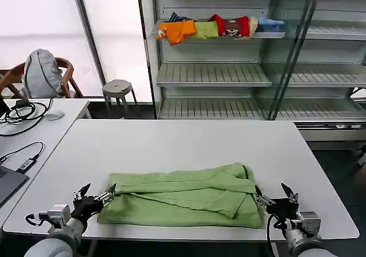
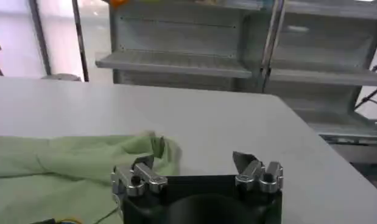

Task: Fold and organize the clothes.

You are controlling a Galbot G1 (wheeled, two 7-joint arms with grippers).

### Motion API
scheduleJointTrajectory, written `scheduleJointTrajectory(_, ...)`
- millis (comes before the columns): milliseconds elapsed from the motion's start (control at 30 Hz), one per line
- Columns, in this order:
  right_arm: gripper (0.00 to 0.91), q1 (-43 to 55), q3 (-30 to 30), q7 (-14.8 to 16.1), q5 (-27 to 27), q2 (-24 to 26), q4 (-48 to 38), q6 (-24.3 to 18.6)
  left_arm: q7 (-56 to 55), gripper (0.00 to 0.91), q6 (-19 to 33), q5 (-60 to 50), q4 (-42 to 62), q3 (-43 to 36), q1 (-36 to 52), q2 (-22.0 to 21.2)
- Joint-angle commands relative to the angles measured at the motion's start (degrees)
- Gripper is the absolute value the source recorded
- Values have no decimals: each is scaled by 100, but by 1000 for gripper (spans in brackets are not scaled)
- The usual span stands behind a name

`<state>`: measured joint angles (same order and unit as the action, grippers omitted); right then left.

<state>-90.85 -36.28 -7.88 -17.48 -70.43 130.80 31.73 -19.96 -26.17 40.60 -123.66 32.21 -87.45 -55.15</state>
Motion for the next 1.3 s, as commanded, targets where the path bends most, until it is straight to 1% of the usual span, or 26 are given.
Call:
scheduleJointTrajectory(33,907,-236,-96,61,363,-104,160,-60,-626,907,270,78,109,-548,249,-110)
scheduleJointTrajectory(433,907,-323,-105,54,495,-124,179,-118,-705,907,271,77,395,-928,507,-229)
scheduleJointTrajectory(667,907,-317,-64,57,566,-142,164,-139,-749,907,281,-27,469,-975,448,-217)
scheduleJointTrajectory(867,907,-326,-8,65,656,-154,146,-181,-765,907,151,-164,437,-1015,344,-187)
scheduleJointTrajectory(900,907,-322,-9,66,655,-152,147,-184,-754,887,132,-188,416,-1026,318,-184)
scheduleJointTrajectory(933,907,-322,-9,66,655,-151,146,-185,-746,736,125,-212,410,-1030,304,-185)
scheduleJointTrajectory(967,907,-320,-9,67,656,-150,145,-186,-725,252,129,-253,411,-1046,296,-191)
scheduleJointTrajectory(1000,907,-318,-3,65,660,-153,143,-187,-714,40,137,-272,411,-1062,293,-193)
scheduleJointTrajectory(1033,907,-319,4,65,668,-154,139,-189,-705,20,136,-278,408,-1080,292,-191)
scheduleJointTrajectory(1300,907,-342,60,67,720,-170,129,-198,-589,20,109,-418,463,-1174,341,-209)
